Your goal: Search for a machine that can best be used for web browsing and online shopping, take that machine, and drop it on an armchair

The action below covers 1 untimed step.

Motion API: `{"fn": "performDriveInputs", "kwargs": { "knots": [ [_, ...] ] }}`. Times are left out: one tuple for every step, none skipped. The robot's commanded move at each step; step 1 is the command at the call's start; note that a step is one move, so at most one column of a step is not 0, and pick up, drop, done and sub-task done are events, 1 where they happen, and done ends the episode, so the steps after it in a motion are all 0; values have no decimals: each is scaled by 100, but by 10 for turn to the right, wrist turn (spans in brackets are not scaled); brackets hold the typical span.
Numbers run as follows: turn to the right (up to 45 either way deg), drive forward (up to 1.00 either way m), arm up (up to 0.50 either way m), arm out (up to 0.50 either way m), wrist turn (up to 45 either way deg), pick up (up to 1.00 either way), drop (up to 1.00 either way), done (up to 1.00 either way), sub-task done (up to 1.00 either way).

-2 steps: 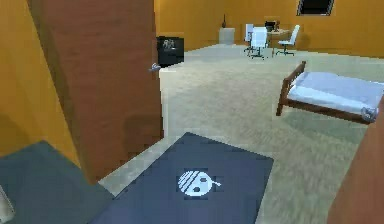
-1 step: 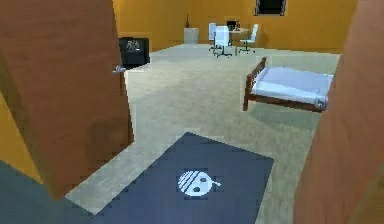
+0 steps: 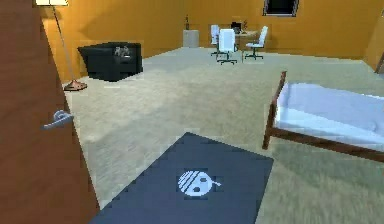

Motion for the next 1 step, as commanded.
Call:
{"fn": "performDriveInputs", "kwargs": {
  "knots": [
    [0, 100, 0, 0, 0, 0, 0, 0, 0]
  ]
}}
